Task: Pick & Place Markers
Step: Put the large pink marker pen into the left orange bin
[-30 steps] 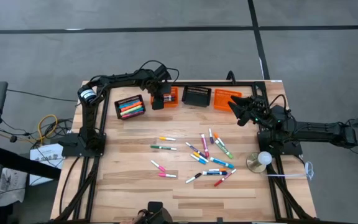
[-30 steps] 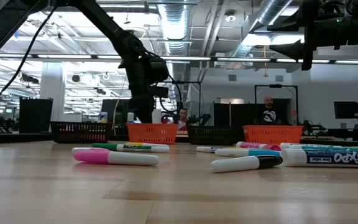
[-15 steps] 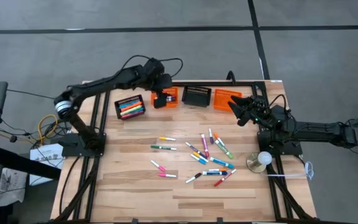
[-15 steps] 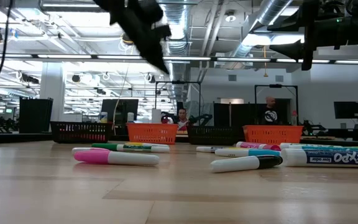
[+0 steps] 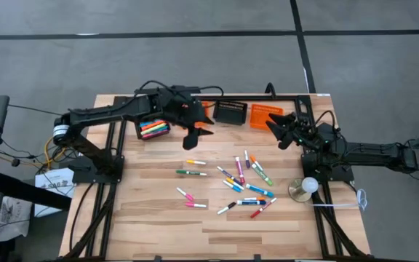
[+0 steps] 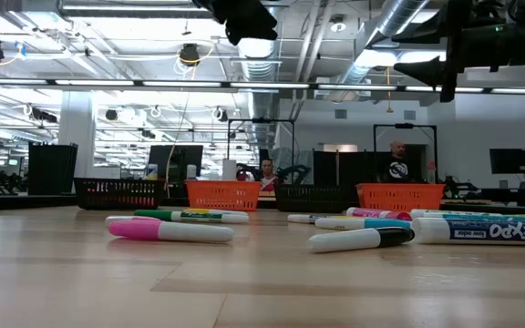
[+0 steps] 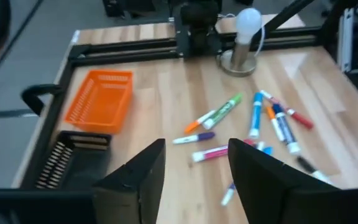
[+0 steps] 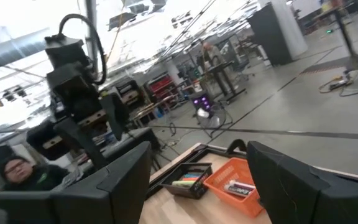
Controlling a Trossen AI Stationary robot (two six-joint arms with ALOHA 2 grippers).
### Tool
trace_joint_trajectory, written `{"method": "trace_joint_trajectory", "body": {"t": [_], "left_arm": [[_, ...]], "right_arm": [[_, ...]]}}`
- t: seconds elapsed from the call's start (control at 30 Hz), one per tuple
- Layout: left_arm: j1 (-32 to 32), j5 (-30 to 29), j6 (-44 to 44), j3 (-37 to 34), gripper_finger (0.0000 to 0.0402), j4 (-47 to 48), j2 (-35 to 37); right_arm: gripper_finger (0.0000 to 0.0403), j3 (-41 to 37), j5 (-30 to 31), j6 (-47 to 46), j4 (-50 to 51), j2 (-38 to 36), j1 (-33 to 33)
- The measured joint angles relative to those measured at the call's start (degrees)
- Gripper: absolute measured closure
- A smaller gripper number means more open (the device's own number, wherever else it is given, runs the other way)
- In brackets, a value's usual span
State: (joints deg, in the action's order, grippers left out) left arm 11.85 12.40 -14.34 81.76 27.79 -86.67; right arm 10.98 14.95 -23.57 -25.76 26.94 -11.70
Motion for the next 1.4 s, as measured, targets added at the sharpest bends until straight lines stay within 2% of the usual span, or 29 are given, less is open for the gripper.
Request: {"method": "trace_joint_trajectory", "body": {"t": [0.13,0.37,0.43,0.63,0.8,1.0,1.4], "left_arm": [[-1.5,-0.2,4.4,-1.4,0.0252,-2.2,0.0],[-1.7,-0.2,11.7,-9.5,0.0299,-8.9,0.0],[-1.5,-0.3,14.5,-12.3,0.0305,-10.5,-0.1],[-1.4,-0.3,22.8,-20.6,0.0309,-17.0,-0.1],[-1.8,-0.3,27.7,-25.5,0.0309,-22.1,-0.1],[-2.9,-0.3,29.9,-26.3,0.0309,-23.6,-0.1],[-4.0,-0.3,28.5,-26.3,0.0309,-33.7,0.0]], "right_arm": [[0.0148,0.0,-3.2,0.0,0.0,0.0,0.0],[0.0148,0.0,-7.6,0.0,0.3,0.0,0.0],[0.0148,1.2,-9.1,0.0,4.0,0.1,0.0],[0.0148,9.2,-13.2,2.5,23.9,1.4,0.1],[0.0148,14.7,-13.7,8.7,32.2,3.4,0.1],[0.0148,17.3,-14.2,10.6,35.8,5.3,0.1],[0.0148,17.4,-18.2,12.0,35.8,7.3,0.1]]}}
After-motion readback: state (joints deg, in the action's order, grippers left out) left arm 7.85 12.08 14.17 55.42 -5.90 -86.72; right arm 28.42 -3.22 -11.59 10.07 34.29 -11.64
